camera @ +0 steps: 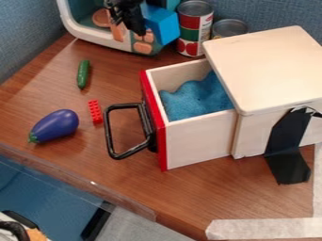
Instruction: Put the blue object in the drawer
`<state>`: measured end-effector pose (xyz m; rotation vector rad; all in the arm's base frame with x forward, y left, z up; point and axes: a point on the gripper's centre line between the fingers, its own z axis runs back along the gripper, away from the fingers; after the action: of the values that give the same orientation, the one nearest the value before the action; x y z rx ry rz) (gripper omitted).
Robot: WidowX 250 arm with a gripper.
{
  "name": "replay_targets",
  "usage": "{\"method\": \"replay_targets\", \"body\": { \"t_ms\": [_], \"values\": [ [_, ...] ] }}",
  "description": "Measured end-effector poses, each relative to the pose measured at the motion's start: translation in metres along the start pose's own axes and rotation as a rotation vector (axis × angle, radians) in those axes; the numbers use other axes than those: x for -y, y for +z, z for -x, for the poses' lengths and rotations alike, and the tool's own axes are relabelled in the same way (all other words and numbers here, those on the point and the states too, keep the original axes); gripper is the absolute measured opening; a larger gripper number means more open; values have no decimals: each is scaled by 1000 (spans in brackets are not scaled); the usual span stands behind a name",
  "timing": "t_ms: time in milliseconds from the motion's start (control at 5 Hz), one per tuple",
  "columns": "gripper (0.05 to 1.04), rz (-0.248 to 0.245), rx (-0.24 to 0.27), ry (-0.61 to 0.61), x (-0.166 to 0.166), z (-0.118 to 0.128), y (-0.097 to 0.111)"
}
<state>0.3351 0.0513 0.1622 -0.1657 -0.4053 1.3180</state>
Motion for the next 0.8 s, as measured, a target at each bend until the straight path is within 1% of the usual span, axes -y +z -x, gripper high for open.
{"method": "replay_targets", "body": {
  "t_ms": [200,400,600,800],
  "values": [
    [600,6,-15,-61,0,24,-5],
    [600,5,-6,-104,-9,35,-13],
    [600,-1,-8,-132,-22,44,-22],
    [600,24,1,-152,-30,51,-27]
  ]
}}
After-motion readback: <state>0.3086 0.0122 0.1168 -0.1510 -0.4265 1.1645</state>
